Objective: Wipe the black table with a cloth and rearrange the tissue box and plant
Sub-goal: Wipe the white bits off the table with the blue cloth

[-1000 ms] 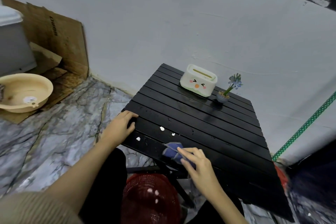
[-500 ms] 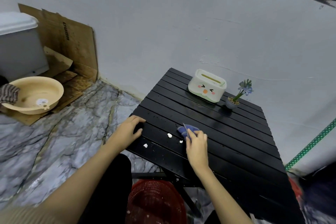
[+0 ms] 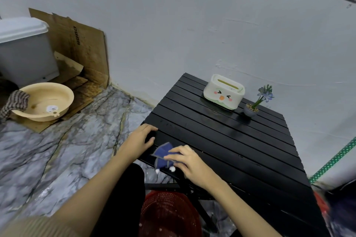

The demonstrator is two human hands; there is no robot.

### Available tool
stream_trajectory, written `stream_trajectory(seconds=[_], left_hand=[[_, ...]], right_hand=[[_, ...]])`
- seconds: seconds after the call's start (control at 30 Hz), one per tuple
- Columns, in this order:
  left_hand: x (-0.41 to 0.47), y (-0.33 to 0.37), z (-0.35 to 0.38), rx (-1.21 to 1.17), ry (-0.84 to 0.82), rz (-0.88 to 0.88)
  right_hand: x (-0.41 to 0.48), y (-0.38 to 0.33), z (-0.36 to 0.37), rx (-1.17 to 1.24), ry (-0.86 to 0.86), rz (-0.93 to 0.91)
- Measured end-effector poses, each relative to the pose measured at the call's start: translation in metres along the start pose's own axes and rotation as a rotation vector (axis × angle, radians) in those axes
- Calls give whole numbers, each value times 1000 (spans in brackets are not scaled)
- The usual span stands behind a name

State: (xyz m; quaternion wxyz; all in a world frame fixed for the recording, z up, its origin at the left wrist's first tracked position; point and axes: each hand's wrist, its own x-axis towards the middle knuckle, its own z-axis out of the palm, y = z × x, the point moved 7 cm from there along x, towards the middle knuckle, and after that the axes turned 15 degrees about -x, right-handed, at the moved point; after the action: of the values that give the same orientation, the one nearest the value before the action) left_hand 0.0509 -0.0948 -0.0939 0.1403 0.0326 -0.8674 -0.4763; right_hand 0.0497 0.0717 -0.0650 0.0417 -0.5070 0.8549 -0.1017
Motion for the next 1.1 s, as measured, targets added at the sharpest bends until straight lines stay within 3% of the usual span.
stream_trajectory(seconds=[0.13, 0.27, 0.57, 0.7, 0.83, 0.97, 1.1], left_hand=[[0, 1, 0, -3, 3, 3], [-1, 3, 0, 3, 14, 8], [-1, 4, -1, 10, 17, 23], [0, 5, 1, 7, 10, 25], [0, 6, 0, 8, 15, 16], [-2, 7, 0, 6, 13, 15], [-2, 7, -1, 7, 15, 17]], right_hand=[[-32, 1, -9, 86, -71, 1], [-56, 31, -37, 260, 75, 207], [-92, 102, -45, 80, 185, 572], [-93, 75, -20, 46, 196, 509], [-92, 34, -12, 181, 91, 337], [-98, 44, -39, 358, 186, 395], [-112, 74, -64, 335, 302, 513]])
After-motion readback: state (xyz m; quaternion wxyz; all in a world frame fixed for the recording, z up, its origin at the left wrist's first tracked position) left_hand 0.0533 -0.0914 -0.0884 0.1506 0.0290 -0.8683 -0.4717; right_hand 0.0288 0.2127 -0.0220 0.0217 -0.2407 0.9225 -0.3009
